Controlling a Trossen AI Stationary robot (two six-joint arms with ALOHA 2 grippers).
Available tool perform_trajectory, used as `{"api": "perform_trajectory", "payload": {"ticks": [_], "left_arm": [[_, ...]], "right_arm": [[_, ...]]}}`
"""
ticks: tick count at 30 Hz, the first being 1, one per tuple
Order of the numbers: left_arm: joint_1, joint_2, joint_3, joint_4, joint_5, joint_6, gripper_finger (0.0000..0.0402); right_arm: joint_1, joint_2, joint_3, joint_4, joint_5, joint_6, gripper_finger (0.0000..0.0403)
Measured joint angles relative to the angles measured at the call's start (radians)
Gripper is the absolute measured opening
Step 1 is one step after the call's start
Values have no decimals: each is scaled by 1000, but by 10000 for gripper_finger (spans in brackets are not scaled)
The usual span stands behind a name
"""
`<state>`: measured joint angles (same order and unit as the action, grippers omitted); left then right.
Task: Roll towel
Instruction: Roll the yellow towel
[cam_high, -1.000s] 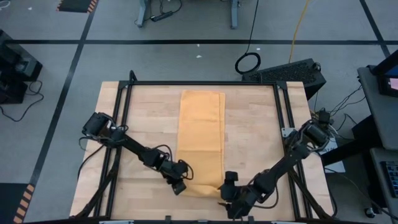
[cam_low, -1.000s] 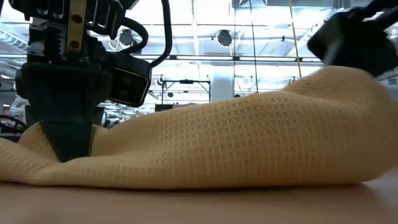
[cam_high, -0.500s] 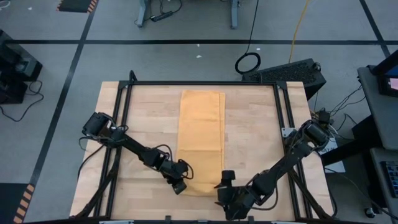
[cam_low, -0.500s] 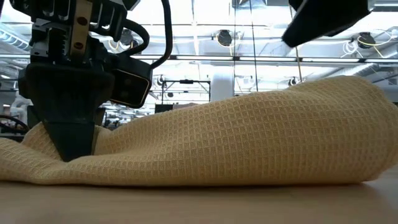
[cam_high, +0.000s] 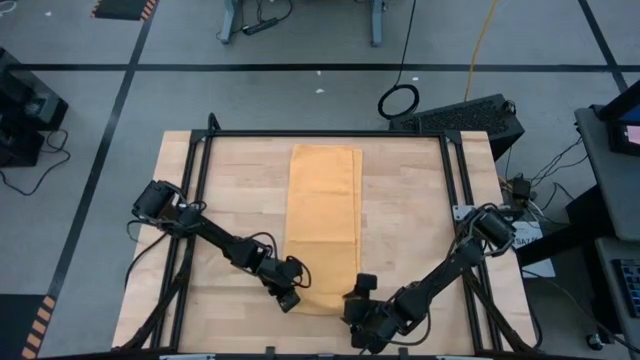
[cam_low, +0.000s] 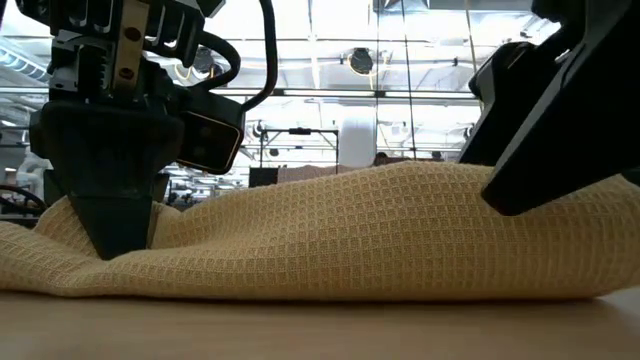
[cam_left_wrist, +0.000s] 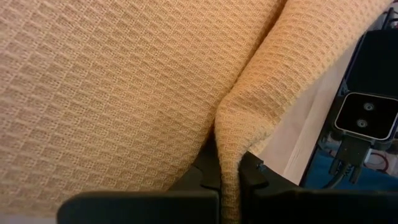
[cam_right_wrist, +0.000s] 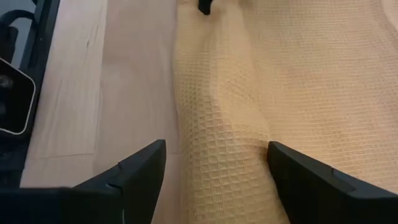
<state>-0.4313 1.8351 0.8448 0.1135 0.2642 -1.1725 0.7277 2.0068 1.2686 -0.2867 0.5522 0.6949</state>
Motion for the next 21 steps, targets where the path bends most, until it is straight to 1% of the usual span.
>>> {"api": "perform_trajectory", "payload": {"ticks": [7, 12, 15, 18, 21], "left_arm": [[0, 0, 0, 0, -1, 0, 6], [0, 0, 0, 0, -5, 0, 6], [0, 0, 0, 0, -6, 0, 6], [0, 0, 0, 0, -7, 1, 6], [0, 0, 0, 0, -8, 8, 6]], "right_arm": [[0, 6, -4, 0, -62, -26, 277], [-11, 6, -35, 10, -60, 26, 304], [-23, 6, -57, 53, -99, 29, 320], [-33, 6, -68, 60, -111, 26, 319], [-45, 6, -77, 63, -120, 24, 304]]}}
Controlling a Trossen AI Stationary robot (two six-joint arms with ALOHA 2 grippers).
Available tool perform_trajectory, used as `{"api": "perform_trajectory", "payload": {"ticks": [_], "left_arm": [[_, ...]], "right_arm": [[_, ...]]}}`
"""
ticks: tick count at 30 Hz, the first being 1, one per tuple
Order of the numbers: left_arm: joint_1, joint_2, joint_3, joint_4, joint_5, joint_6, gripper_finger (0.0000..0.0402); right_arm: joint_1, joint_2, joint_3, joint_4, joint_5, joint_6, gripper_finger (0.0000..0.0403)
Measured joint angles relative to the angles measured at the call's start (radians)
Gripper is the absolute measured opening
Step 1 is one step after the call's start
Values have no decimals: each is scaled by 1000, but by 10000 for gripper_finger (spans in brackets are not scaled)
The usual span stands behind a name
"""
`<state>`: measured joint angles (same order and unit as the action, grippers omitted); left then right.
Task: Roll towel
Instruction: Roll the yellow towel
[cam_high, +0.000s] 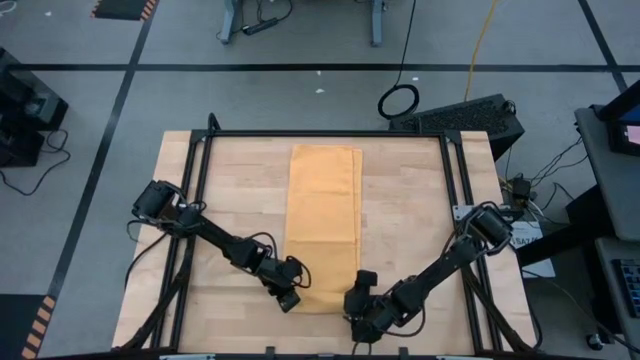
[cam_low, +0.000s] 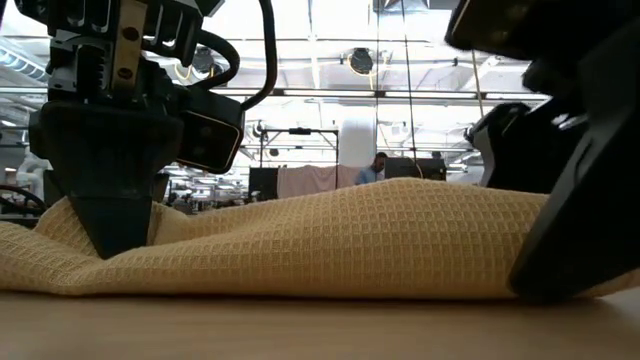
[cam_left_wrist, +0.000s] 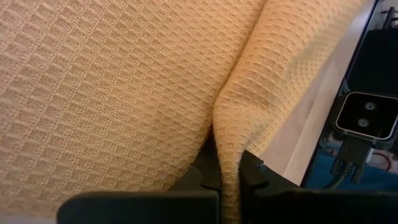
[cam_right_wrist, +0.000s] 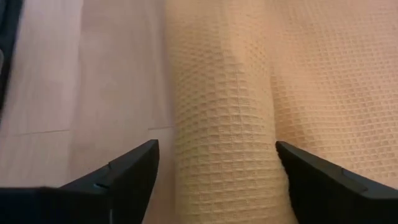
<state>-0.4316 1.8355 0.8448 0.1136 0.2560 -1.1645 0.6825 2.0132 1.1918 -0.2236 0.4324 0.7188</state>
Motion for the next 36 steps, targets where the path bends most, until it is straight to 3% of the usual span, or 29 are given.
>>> {"api": "perform_trajectory", "payload": {"ticks": [5, 10, 18, 21, 25, 28, 31, 34, 36], "left_arm": [[0, 0, 0, 1, -13, -8, 27], [0, 0, -1, 4, 8, -8, 113], [-1, -89, -2, -10, 390, 129, 251], [-4, -145, -2, -6, 424, 180, 266], [-36, -230, -1, -8, 268, 242, 269], [-84, -294, -1, -112, 140, 312, 269], [-147, -334, -1, -163, -73, 354, 269], [-231, -324, -1, -73, -310, 464, 273], [-275, -296, -1, 18, -416, 545, 284]], "right_arm": [[-29, -1, -18, 29, -59, -3, 257], [-37, -1, -21, 30, -63, -5, 189], [-38, -1, -22, 33, -71, 2, 106], [-38, -1, -22, 33, -72, 2, 87], [-40, -1, -22, 33, -72, 2, 71], [-40, -1, -22, 33, -72, 3, 65], [-40, -1, -22, 36, -72, 3, 61], [-40, -1, -22, 39, -72, -2, 59], [-41, -1, -22, 38, -72, -5, 59]]}}
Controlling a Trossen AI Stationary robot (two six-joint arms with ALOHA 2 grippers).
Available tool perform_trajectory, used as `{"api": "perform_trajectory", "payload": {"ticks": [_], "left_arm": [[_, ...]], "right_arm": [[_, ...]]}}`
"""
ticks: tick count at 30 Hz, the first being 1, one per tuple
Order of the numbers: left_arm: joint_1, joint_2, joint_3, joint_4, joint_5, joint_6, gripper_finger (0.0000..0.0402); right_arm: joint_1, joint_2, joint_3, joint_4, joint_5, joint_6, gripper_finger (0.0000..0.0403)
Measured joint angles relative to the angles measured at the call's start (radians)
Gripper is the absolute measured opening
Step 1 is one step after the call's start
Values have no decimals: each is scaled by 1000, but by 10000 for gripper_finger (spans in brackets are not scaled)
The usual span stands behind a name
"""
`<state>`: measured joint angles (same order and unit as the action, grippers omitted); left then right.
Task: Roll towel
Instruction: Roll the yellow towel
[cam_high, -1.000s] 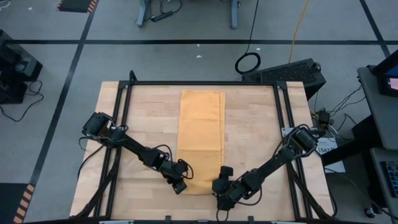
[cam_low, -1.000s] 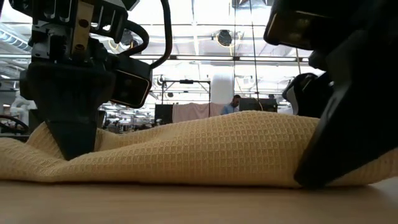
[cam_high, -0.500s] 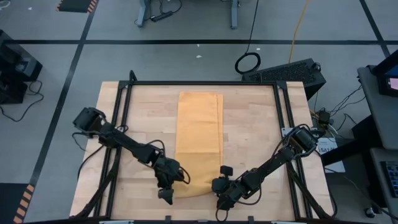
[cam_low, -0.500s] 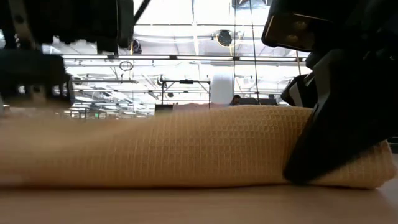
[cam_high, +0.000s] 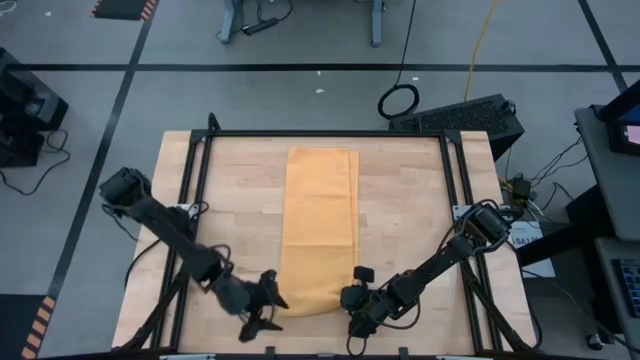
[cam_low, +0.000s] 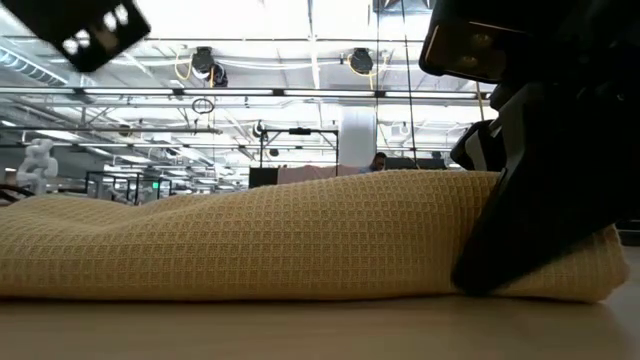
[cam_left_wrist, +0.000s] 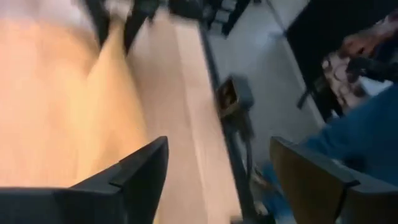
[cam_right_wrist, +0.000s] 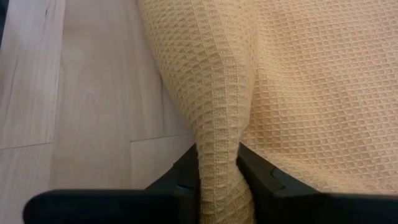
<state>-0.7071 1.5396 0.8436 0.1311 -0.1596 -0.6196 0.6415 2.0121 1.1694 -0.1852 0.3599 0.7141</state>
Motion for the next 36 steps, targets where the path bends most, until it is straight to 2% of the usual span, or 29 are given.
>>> {"api": "perform_trajectory", "payload": {"ticks": [4, 10, 15, 21, 27, 30, 32, 36], "left_arm": [[-38, 73, 0, 71, -145, 27, 329], [-77, 197, 0, 73, -244, 81, 393], [-84, 254, 0, 71, -345, 116, 395], [-84, 315, 1, 65, -315, 110, 394], [-84, 339, 1, 19, -339, 76, 393], [-73, 339, 2, 1, -340, 70, 386], [-66, 339, 2, -4, -338, 40, 363], [-64, 338, 7, -11, -330, -6, 268]], "right_arm": [[0, 0, 0, 0, 0, 1, 59], [0, 0, 0, 1, 1, 6, 59], [0, 0, 0, 1, 3, 7, 59], [0, 0, 0, 1, 5, 3, 59], [0, 1, 0, 1, 5, 2, 59], [0, 1, 0, 2, 4, 2, 59], [0, 1, 0, 1, 4, 2, 59], [0, 1, 0, 1, -6, 10, 59]]}}
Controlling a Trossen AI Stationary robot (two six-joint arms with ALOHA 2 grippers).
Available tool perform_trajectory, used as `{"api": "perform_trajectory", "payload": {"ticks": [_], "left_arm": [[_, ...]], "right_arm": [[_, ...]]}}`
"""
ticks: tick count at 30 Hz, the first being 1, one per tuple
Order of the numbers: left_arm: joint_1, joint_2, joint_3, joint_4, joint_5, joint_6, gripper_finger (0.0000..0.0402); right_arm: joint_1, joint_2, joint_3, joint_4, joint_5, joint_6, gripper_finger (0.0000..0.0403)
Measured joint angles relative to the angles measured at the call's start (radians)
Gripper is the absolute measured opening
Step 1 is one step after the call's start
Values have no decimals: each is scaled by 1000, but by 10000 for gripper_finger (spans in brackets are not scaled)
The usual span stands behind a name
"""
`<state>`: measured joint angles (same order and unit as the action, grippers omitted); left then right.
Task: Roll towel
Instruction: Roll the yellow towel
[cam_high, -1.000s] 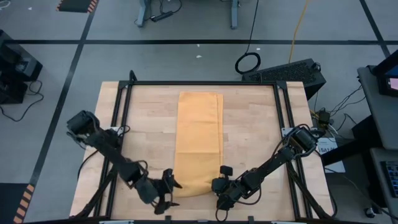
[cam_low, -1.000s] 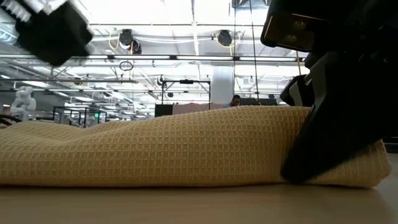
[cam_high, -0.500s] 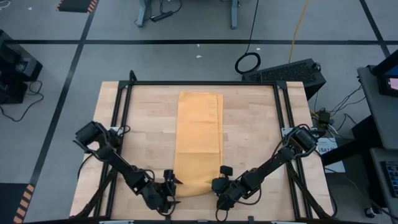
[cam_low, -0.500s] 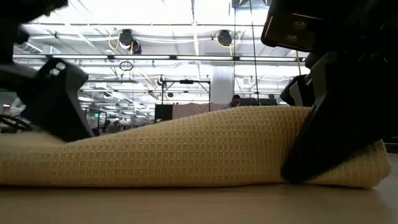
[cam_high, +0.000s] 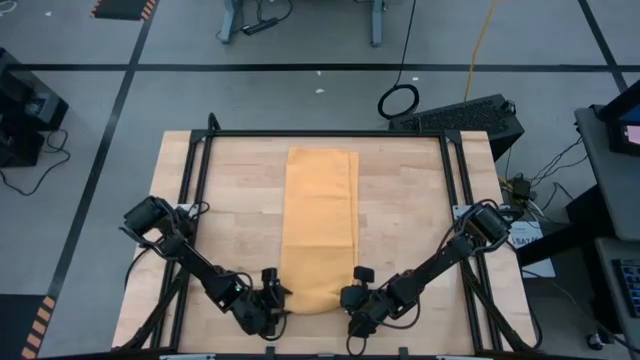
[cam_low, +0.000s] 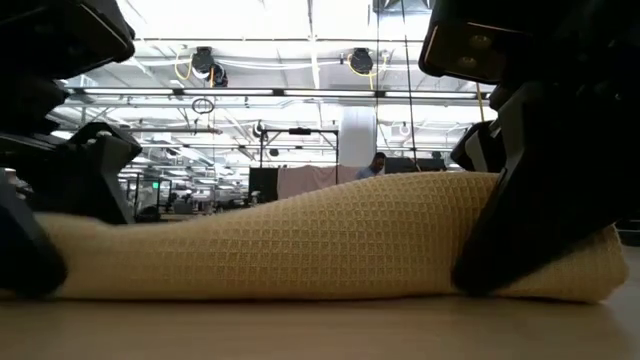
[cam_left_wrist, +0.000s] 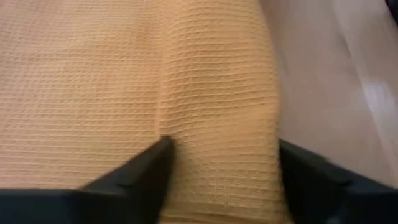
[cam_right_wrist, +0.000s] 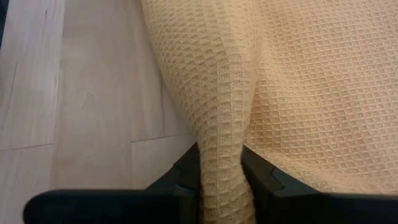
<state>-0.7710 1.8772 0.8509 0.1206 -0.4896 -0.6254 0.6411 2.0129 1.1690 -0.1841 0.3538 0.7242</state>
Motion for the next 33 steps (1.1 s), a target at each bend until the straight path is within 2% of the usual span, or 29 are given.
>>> {"api": "perform_trajectory", "payload": {"ticks": [6, 8, 12, 17, 21, 28, 31, 33], "left_arm": [[-6, -37, 10, -18, 45, -15, 60], [-5, -66, 11, -45, 57, -33, 20], [3, -132, 11, -89, 112, -50, 30], [51, -183, 11, -97, 319, -102, 20], [84, -184, -6, -90, 403, -126, 13], [166, -184, -132, 78, 633, -257, 13], [209, -184, -188, 204, 719, -287, 13], [238, -184, -224, 279, 777, -316, 13]], "right_arm": [[-2, -12, 0, 1, -96, 16, 59], [-6, -22, 0, -4, -149, 16, 59], [-29, -50, 0, -10, -231, 17, 59], [-87, -84, 0, -10, -378, -28, 59], [-151, -84, 0, 3, -532, -52, 59], [-257, -79, 0, 49, -798, -114, 59], [-289, -79, 0, 41, -861, -147, 59], [-305, -79, -1, 39, -861, -185, 59]]}}
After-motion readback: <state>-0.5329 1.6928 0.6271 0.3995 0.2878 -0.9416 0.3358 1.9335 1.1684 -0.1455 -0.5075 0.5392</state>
